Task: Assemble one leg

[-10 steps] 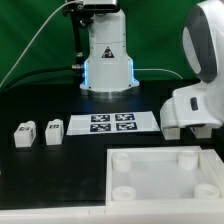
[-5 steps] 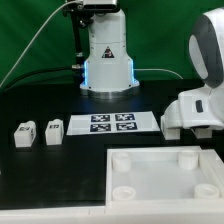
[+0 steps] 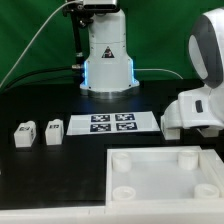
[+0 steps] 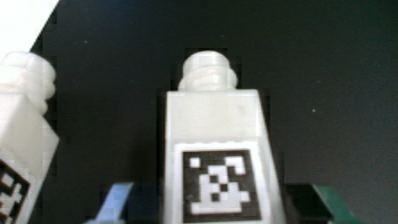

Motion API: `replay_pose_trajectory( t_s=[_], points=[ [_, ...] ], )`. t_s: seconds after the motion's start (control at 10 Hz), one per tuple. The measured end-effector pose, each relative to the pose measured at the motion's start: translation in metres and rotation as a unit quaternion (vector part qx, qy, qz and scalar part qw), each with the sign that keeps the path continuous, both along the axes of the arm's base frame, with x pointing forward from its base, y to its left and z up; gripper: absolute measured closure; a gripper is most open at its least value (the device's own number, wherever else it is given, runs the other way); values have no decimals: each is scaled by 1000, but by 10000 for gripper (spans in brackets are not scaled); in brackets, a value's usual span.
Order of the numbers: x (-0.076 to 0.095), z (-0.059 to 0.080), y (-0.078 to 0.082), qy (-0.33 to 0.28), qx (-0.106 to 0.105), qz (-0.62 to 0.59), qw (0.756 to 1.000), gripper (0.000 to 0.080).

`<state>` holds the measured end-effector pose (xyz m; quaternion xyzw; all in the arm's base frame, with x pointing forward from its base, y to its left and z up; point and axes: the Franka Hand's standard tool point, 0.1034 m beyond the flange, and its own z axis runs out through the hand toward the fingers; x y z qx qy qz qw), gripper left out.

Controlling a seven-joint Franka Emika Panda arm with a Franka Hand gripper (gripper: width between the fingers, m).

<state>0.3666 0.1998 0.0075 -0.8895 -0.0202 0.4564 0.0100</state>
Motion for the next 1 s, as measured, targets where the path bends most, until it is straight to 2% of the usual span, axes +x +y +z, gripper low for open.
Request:
replay_pose_trajectory(
  t_s=[0.4,0.5,0.6,0.7,0.8,0.9,1.0],
  points=[
    [0,0,0,0,0,0,1000,509],
    [5,10,-4,8,7,7,1000,509],
    [29,39,-11,1,19,9,1000,509],
    [47,63,-18,-18,27,7,999,508],
    [57,81,-28,-19,32,4,999,508],
    [75,93,-33,-64,35,-7,997,508],
    [90,113,-39,-128,35,-12,991,508]
  ],
)
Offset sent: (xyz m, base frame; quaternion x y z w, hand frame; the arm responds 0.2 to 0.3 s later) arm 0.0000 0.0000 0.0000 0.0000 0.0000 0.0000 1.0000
